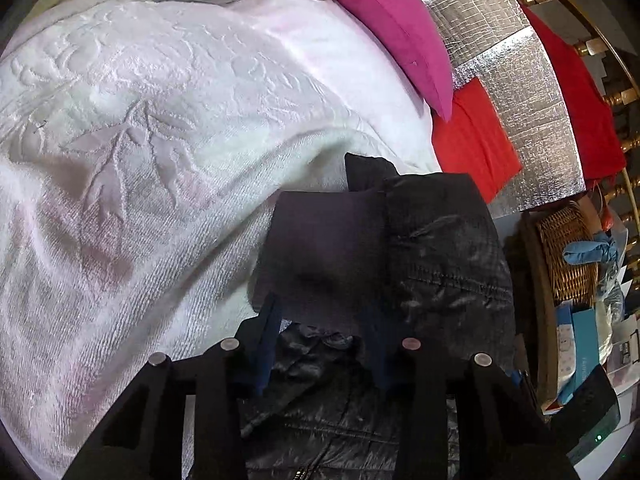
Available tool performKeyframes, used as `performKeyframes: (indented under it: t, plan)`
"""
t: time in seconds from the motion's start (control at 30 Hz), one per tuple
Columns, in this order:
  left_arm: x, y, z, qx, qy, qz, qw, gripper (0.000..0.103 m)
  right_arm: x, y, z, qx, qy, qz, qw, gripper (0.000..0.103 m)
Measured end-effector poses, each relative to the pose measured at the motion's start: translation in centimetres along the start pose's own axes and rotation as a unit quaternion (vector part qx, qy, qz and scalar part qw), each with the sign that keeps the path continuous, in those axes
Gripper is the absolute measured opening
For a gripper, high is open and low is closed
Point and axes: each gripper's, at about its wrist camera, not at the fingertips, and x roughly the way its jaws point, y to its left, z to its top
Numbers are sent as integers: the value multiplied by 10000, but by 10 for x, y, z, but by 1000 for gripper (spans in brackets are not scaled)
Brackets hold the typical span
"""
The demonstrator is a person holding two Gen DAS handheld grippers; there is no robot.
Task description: Fold large clothes
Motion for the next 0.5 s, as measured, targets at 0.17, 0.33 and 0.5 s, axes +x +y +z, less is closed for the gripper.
performKeyframes:
  t: [0.17, 0.33, 0.5]
  plan:
    - [2, 9, 10, -246, 75, -29, 9997, 40, 7, -14, 10, 692, -19, 268, 9972, 37]
    - [-1, 0, 10, 28, 43, 36, 10000, 46, 5, -57, 0, 1744, 68, 331, 9841, 29]
    - [10, -2, 7, -28, 235, 57, 9997, 65, 13, -120, -34, 3172, 211, 498, 9468, 29]
